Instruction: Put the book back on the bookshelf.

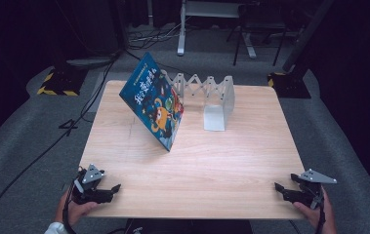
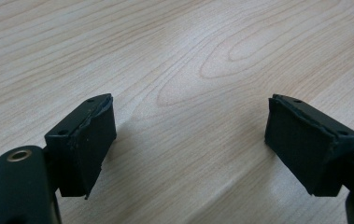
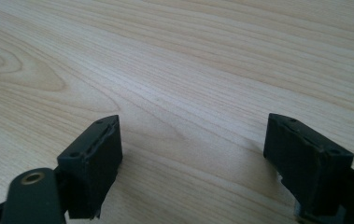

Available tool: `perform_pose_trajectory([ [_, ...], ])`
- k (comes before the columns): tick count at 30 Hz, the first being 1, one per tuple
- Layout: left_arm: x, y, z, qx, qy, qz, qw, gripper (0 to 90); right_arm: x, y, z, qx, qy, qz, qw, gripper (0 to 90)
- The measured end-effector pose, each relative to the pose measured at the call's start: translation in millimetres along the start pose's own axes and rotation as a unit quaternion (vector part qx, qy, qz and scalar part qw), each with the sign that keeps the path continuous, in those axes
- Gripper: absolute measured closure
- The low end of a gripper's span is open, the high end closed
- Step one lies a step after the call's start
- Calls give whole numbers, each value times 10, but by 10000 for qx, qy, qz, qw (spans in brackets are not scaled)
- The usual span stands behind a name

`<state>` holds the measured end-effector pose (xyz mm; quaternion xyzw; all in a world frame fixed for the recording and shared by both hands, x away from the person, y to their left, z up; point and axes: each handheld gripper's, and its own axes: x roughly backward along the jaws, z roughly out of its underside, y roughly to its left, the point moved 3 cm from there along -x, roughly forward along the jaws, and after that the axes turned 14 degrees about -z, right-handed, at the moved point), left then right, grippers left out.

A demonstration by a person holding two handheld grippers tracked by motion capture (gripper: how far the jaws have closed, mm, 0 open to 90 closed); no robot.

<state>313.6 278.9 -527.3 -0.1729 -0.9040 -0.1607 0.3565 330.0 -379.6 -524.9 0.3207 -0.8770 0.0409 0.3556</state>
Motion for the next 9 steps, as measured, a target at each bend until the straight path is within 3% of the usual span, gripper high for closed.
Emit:
perform_pose_trajectory([
  [9,-6,-5,-8,42,14,-30,10000,169,0,0,0,0,-1,0,10000,200],
])
